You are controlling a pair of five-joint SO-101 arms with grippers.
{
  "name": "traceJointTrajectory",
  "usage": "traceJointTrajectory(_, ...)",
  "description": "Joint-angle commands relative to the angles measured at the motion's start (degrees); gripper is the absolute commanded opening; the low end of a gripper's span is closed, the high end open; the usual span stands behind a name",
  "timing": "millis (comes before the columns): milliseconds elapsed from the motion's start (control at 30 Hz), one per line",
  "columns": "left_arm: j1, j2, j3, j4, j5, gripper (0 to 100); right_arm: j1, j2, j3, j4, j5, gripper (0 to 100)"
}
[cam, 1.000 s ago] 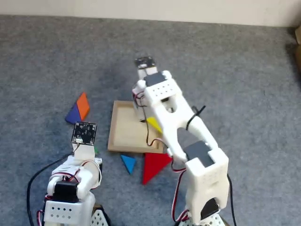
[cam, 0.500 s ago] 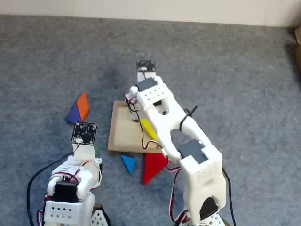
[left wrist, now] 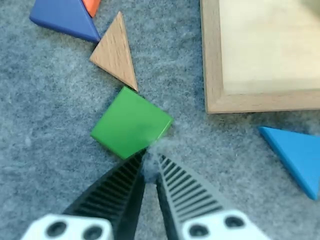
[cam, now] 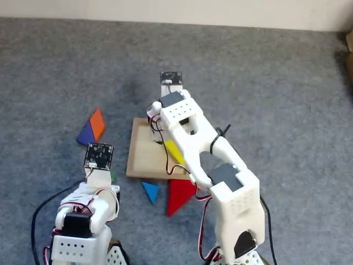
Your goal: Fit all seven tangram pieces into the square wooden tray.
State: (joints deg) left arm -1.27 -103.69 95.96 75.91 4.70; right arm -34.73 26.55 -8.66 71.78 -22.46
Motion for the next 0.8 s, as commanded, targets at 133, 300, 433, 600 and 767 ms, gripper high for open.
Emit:
traceJointTrajectory(133,0.0,-0.5,1.2,0.4,0.3,0,-0.7,-1.4,-0.7,-0.3,2.3,33.8)
traceJointTrajectory(300,0.0,-0.5,1.2,0.4,0.3,0,-0.7,-1.5,-0.7,-0.2,2.6,34.3)
traceJointTrajectory(433,0.0,-0.5,1.2,0.4,0.3,0,-0.6,-1.9,-0.7,0.1,2.6,34.2)
traceJointTrajectory(600,0.0,-0.5,1.2,0.4,0.3,0,-0.4,-1.8,-5.8,4.8,8.3,26.2)
traceJointTrajectory(767,0.0,-0.5,1.2,0.4,0.3,0,-0.2,-1.6,-10.1,6.3,11.1,12.5)
